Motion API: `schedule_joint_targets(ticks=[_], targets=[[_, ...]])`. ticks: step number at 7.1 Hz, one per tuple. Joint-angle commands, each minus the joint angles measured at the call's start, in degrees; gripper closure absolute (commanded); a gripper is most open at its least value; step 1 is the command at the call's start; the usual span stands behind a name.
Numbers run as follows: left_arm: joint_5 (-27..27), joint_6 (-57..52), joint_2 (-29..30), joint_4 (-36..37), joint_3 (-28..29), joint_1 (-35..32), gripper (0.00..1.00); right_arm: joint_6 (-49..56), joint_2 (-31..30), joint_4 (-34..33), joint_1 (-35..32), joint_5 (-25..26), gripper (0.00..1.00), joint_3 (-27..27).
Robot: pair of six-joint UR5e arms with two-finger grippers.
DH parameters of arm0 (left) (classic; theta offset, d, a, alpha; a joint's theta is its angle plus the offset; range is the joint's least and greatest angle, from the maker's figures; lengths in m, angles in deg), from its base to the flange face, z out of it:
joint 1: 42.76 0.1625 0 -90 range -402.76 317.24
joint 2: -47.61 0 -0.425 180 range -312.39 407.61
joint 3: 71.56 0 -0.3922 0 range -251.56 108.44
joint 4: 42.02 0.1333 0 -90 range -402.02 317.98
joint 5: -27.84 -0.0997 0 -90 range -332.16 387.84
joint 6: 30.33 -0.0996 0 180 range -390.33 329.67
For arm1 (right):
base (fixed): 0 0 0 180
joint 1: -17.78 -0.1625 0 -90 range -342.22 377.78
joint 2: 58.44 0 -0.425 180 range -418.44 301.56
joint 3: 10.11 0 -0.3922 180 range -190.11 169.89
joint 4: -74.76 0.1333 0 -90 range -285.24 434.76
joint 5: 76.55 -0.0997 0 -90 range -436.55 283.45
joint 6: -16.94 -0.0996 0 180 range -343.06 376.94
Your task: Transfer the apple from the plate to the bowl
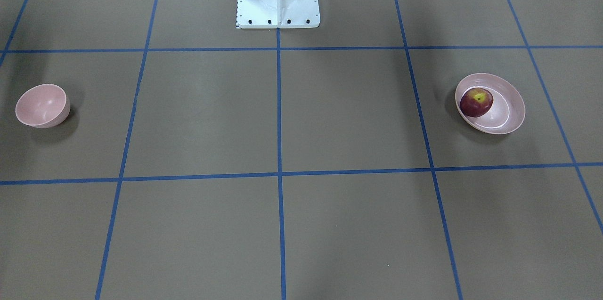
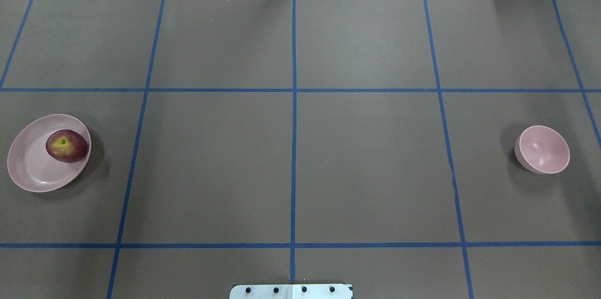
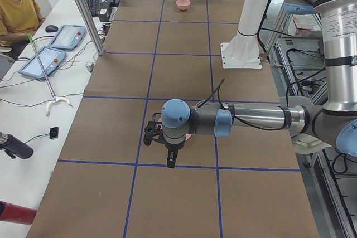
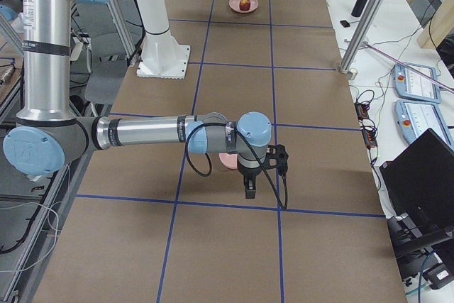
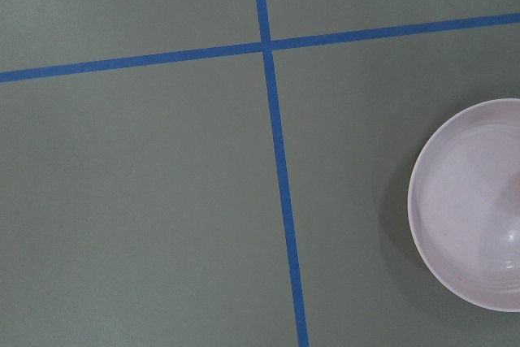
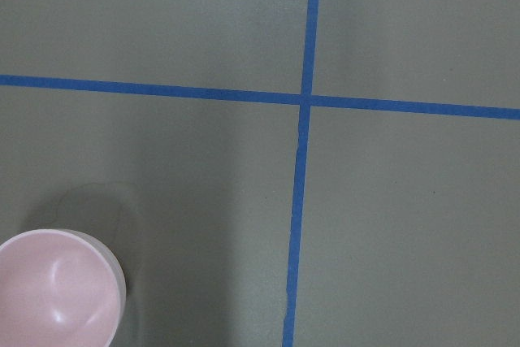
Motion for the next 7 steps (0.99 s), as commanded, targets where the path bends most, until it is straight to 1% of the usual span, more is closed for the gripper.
schedule_joint_targets(ticks=[1, 2, 4, 5, 6, 7], targets=[[-0.03, -0.03, 0.18, 0.00, -0.09, 0.00, 0.02, -0.09, 0.01, 0.00, 0.00, 0.00, 0.00, 0.00], [0.06, -0.03, 0.36, 0.00, -0.87, 0.00, 0.02, -0.09, 0.09, 0.00, 0.00, 0.00, 0.00, 0.00], [-0.47, -0.03, 0.27, -4.19, -1.32, 0.00, 0.02, -0.26, 0.18, 0.00, 0.35, -0.70, 0.00, -0.53], [-0.21, 0.06, -0.08, -4.39, -1.14, 0.00, 0.02, -0.35, 0.18, 0.09, 1.13, -4.36, 0.00, -0.44], [-0.12, -0.12, -0.34, -4.57, -1.32, 0.00, 0.02, -1.57, 0.09, 0.18, 2.53, -4.92, 0.00, -0.53], [-0.12, -0.03, -0.35, -4.48, -1.06, 0.00, 0.02, -6.37, -0.34, 4.61, 4.72, -4.84, 0.00, -0.36]])
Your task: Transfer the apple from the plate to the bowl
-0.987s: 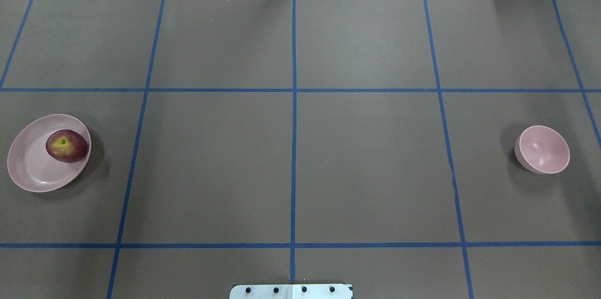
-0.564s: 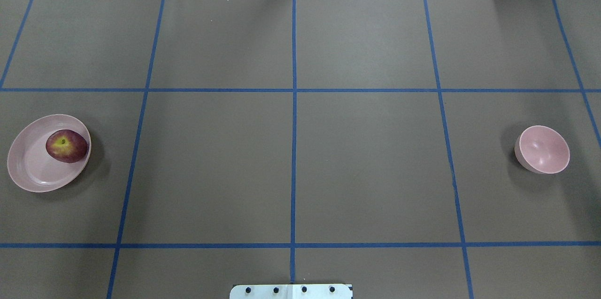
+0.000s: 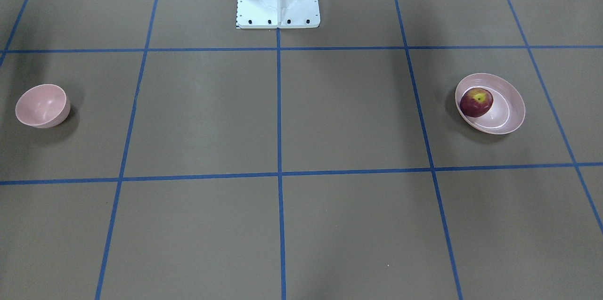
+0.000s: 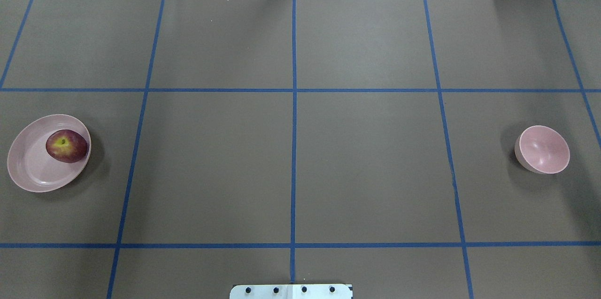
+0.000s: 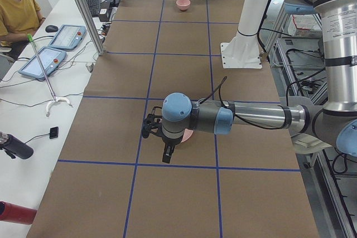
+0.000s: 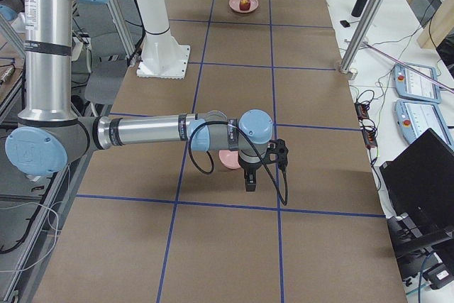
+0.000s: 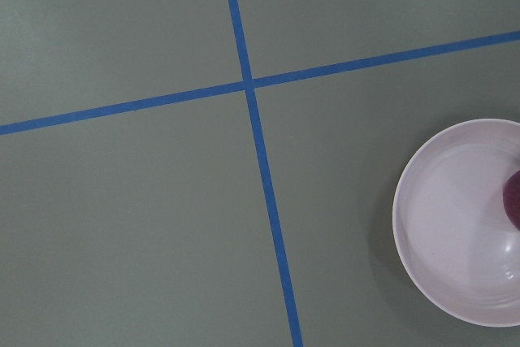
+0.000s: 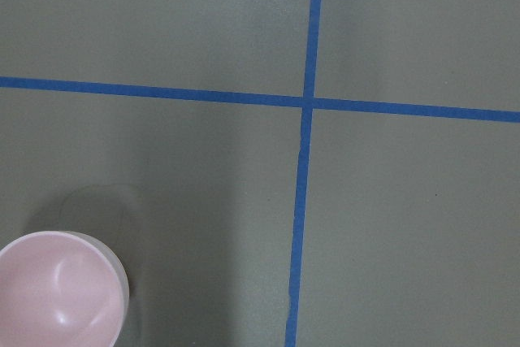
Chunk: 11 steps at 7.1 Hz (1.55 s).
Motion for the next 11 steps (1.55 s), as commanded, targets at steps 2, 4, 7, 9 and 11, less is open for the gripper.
schedule_joint_targets(ticks=[2, 4, 7, 9, 11], targets=[[0.23, 0.01, -0.14, -0.23, 0.41, 0.00, 0.02, -20.51, -5.26, 23.10, 8.45, 2.46, 0.00, 1.75], [0.23, 0.01, -0.14, -0.23, 0.50, 0.00, 0.02, -31.96, -7.38, 38.25, 15.29, 5.54, 0.00, 5.70], [0.23, -0.07, -0.14, -0.23, 0.93, 0.00, 0.02, -43.60, -9.93, 52.00, 25.15, 11.54, 0.04, 8.35], [0.23, 0.01, -0.14, -0.23, 1.46, 0.00, 0.02, -43.62, -10.02, 53.26, 25.96, 11.45, 0.61, 9.59], [0.23, -0.07, -0.14, -0.23, 1.81, 0.00, 0.02, -43.62, -9.68, 53.26, 25.97, 10.93, 1.00, 9.33]])
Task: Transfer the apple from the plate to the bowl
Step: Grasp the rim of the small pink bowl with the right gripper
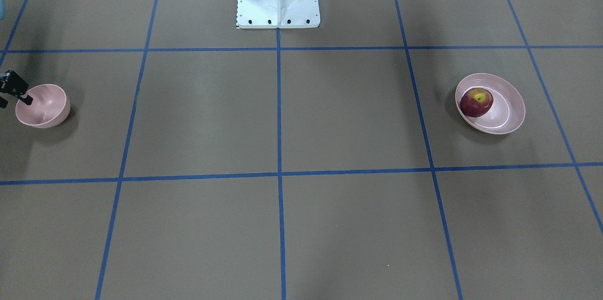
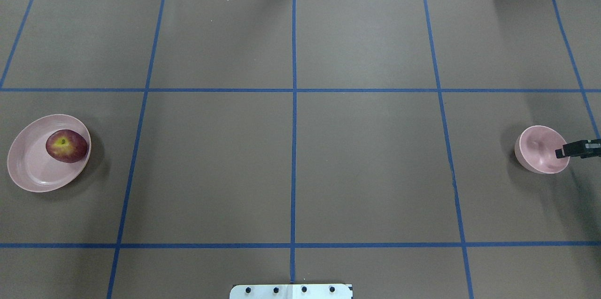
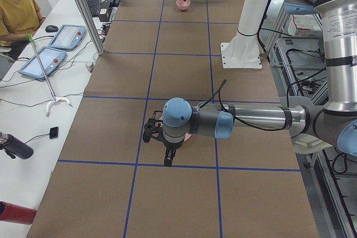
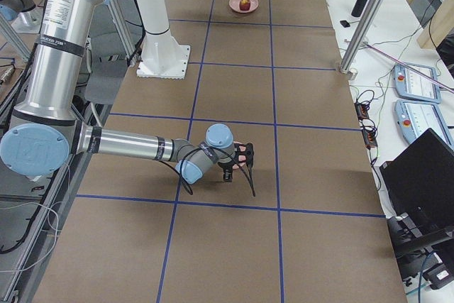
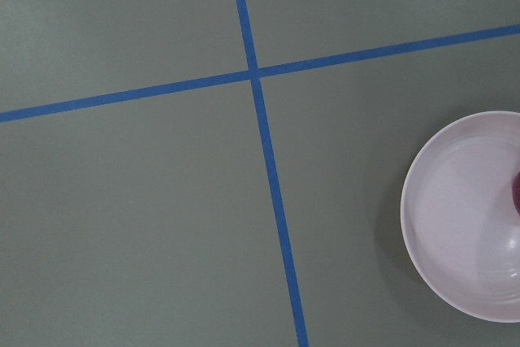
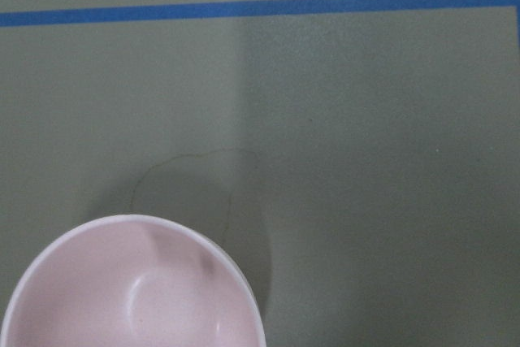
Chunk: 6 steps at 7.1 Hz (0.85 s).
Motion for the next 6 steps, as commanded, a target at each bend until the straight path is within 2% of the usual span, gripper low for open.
schedule_joint_targets(ticks=[1, 3, 4, 5, 6], targets=[[0.00, -0.03, 0.00, 0.00, 0.18, 0.00, 0.02, -0.06, 0.50, -0.03, 0.11, -0.86, 1.00, -0.47], [0.00, 0.06, 0.00, 0.00, 0.18, 0.00, 0.02, -0.14, 2.16, -1.17, 0.20, -3.40, 1.00, -1.43], [0.00, -0.03, 0.00, 0.00, 0.18, 0.00, 0.02, -0.15, 5.57, -6.92, -1.11, -5.50, 1.00, -2.92], [0.00, -0.03, 0.00, 0.00, 0.18, 0.00, 0.02, -0.23, 8.91, -14.46, -1.21, -5.53, 1.00, -6.59], [0.00, -0.03, 0.00, 0.00, 0.18, 0.00, 0.02, -0.32, 13.81, -25.23, -1.21, -5.53, 1.00, -11.06]])
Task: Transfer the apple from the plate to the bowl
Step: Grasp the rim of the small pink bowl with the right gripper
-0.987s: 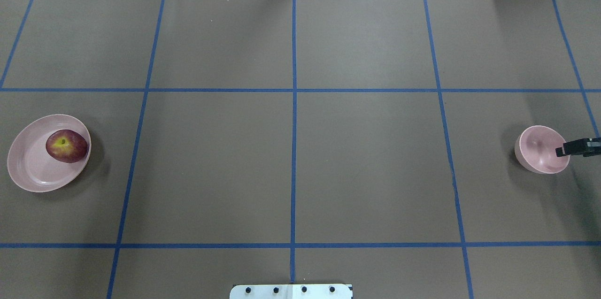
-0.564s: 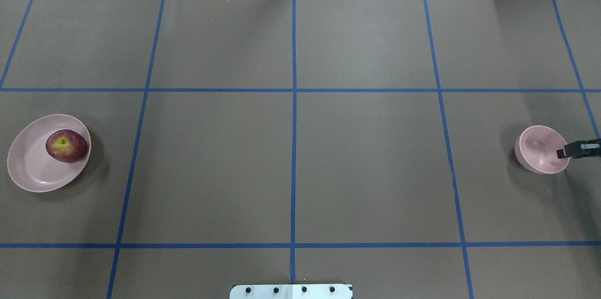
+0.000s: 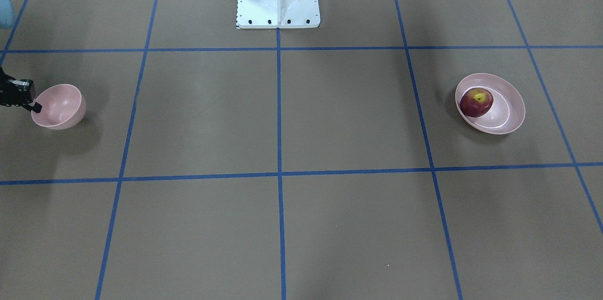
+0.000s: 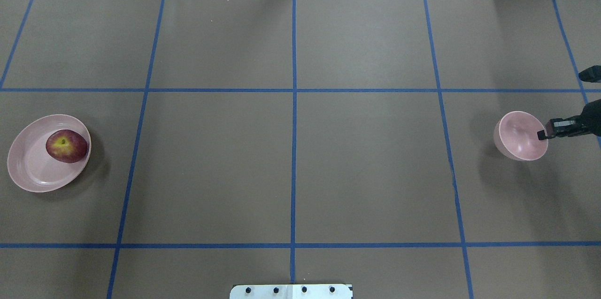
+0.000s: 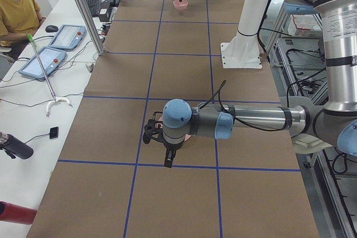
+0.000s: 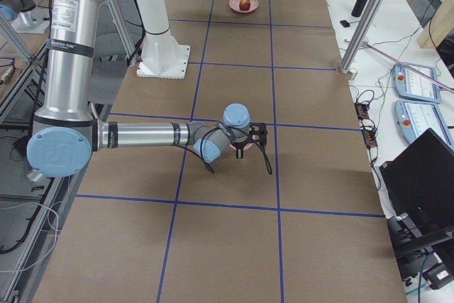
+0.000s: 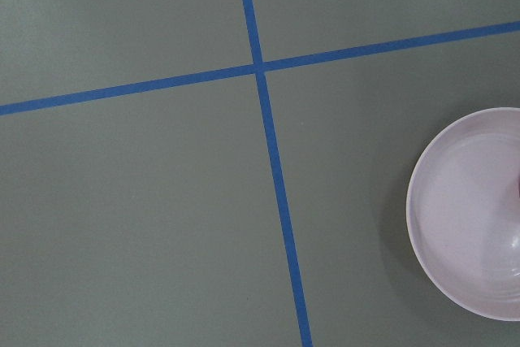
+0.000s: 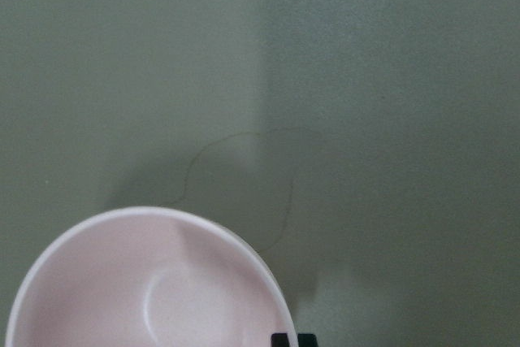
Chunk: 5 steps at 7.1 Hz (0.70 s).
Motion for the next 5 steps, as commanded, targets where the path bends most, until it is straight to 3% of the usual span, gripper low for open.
schedule_joint_targets(ticks=[1, 3, 5], targets=[[0.00, 0.08, 0.00, 0.00, 0.00, 0.00, 0.02, -3.76, 11.10, -20.90, 0.00, -0.41, 1.00, -8.12], [0.00, -0.01, 0.00, 0.00, 0.26, 0.09, 0.02, -17.71, 20.00, -23.01, 6.29, 1.33, 1.00, -8.86], [0.00, -0.01, 0.00, 0.00, 0.79, 0.09, 0.02, -32.91, 31.14, -27.28, 17.52, 10.96, 1.00, -8.25]])
